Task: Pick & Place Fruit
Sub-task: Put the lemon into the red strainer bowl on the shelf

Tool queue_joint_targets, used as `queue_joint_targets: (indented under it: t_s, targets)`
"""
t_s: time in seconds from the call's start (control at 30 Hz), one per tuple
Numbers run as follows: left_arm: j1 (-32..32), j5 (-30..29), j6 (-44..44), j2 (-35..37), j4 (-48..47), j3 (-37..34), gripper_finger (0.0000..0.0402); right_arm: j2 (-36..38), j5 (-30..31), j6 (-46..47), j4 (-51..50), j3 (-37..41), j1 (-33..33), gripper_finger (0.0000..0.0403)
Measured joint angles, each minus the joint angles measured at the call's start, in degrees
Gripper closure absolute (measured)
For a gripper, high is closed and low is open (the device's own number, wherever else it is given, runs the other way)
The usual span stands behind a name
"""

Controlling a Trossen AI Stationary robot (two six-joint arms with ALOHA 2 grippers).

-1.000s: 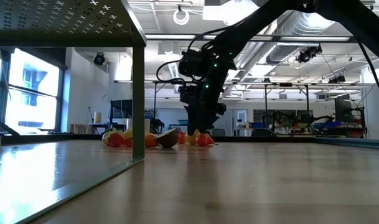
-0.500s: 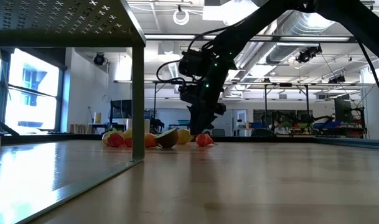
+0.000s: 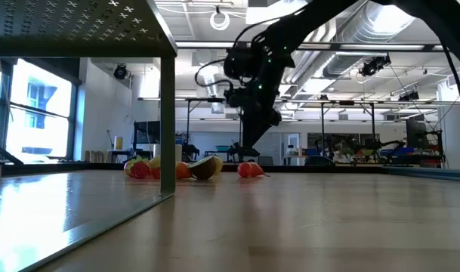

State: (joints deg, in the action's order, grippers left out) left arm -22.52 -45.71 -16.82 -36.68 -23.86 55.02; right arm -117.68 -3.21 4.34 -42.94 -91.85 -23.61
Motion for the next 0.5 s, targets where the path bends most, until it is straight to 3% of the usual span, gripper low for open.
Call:
queue_joint_targets:
  t_s: [0.5]
  targets:
    - [0.01,0.00,0.00,0.02,-0.28,0.00,0.0350,5.53,-0.35,4.68,4.28,-0.02,1.23,0.0369]
